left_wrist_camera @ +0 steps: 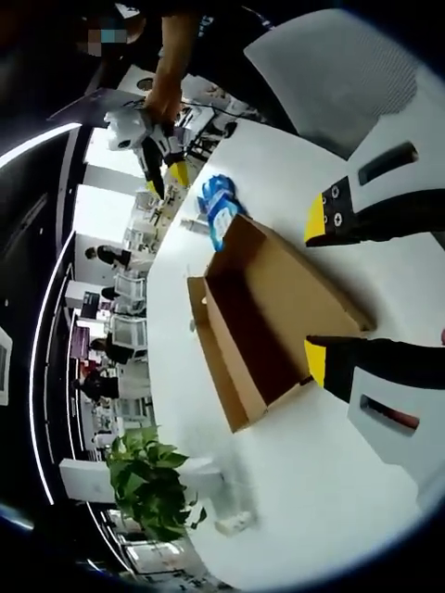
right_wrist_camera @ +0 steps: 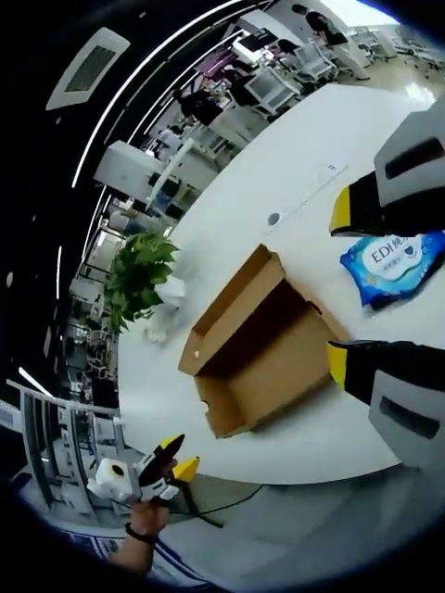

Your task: Operate the shoe box by opening the lid, removing the specified soft item, and placing it in the target area until the item is outside and the box remains undamaged.

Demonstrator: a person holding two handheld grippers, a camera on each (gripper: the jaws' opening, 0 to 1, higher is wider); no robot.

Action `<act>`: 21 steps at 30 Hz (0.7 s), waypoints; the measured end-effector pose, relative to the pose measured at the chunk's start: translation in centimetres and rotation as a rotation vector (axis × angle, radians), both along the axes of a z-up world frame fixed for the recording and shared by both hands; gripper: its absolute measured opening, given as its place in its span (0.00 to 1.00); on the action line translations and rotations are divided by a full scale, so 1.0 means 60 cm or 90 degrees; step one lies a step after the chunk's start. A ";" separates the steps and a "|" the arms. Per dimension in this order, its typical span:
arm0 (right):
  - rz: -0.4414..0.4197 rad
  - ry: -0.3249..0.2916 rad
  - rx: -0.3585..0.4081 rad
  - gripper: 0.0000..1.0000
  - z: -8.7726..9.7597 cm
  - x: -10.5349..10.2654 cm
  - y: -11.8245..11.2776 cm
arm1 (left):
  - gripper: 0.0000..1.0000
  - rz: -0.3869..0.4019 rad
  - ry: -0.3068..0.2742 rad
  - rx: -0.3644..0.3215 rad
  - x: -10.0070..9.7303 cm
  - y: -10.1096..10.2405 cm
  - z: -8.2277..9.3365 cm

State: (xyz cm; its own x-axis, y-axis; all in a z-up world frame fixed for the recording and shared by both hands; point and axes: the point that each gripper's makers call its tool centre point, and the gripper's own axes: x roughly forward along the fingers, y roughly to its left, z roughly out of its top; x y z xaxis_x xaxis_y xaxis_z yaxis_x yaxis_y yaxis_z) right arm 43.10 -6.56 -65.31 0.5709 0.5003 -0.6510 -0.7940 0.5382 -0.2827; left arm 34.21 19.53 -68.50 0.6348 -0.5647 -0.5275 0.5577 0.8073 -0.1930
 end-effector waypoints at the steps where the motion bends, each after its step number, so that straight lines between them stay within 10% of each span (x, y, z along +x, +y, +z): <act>1: 0.000 0.002 0.008 0.42 -0.002 -0.007 0.012 | 0.39 0.002 0.002 0.003 0.000 0.004 -0.003; 21: 0.046 0.075 0.128 0.45 -0.034 -0.109 0.165 | 0.39 0.140 0.046 -0.033 0.034 0.069 -0.052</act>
